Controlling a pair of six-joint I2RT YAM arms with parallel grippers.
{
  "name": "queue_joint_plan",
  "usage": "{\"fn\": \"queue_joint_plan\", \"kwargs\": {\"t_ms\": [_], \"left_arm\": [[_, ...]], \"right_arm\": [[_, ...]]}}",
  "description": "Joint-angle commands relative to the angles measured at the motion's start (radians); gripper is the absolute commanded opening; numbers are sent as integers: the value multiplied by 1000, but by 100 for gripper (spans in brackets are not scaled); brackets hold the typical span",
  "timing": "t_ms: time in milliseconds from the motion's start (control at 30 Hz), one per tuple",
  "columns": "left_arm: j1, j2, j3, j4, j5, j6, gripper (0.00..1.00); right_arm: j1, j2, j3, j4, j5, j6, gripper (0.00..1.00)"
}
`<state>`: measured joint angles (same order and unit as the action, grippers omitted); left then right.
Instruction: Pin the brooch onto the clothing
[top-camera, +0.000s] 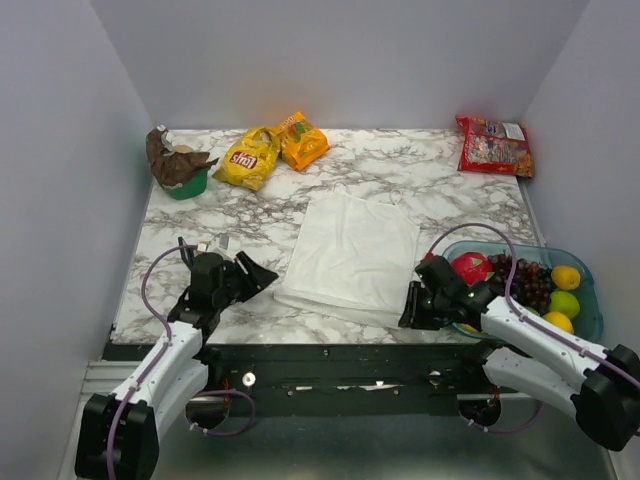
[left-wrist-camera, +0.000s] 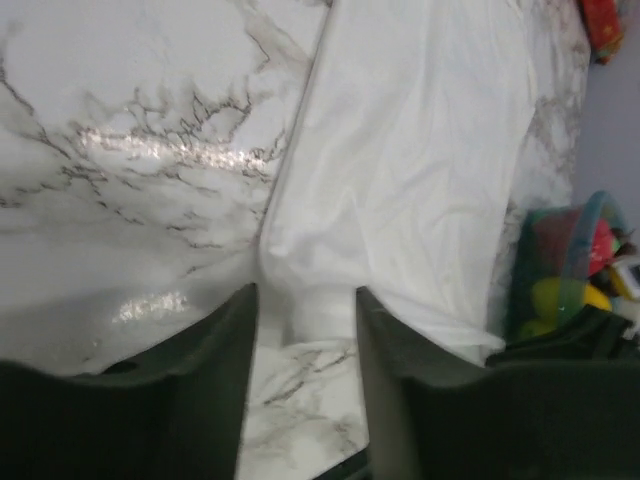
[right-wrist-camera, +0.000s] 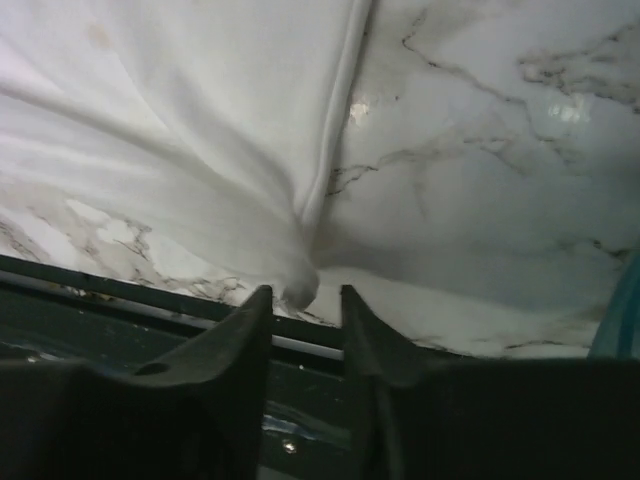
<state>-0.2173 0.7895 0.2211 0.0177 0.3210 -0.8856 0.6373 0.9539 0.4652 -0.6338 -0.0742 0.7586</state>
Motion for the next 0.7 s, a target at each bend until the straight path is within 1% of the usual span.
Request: {"fn": "queue_joint_plan", "kwargs": {"t_ms": [0, 67, 100, 167, 233, 333, 367, 433, 567, 600, 667], "left_arm": [[2, -110, 38, -145, -43, -1, 82], [2, -175, 67, -222, -60, 20, 90], [2, -193, 98, -243, -81, 31, 90], [2, -211, 125, -272, -82, 63, 90], [1, -196, 158, -266, -70, 85, 88], [-2, -116, 188, -231, -45, 134, 83], [-5, -67, 198, -217, -36, 145, 81], [-16, -18, 221, -171, -16, 155, 79], [-80, 118, 264, -90, 6, 154, 77], [-118, 141, 280, -73, 6, 152, 77], [-157, 206, 297, -32, -3, 148, 74]], "right_arm": [[31, -101, 42, -157, 59, 41, 56], [33, -162, 88, -205, 65, 36, 63], [33, -178, 107, -214, 67, 22, 66], [33, -196, 148, -225, 67, 15, 66], [33, -185, 165, -210, 60, -4, 66], [33, -133, 173, -138, 70, -36, 66], [33, -115, 177, -100, 70, -44, 66], [33, -54, 190, -60, 70, -68, 65], [33, 34, 193, 58, 94, -97, 65], [33, 46, 191, 77, 93, -105, 65], [35, 75, 178, 124, 88, -108, 65]]}}
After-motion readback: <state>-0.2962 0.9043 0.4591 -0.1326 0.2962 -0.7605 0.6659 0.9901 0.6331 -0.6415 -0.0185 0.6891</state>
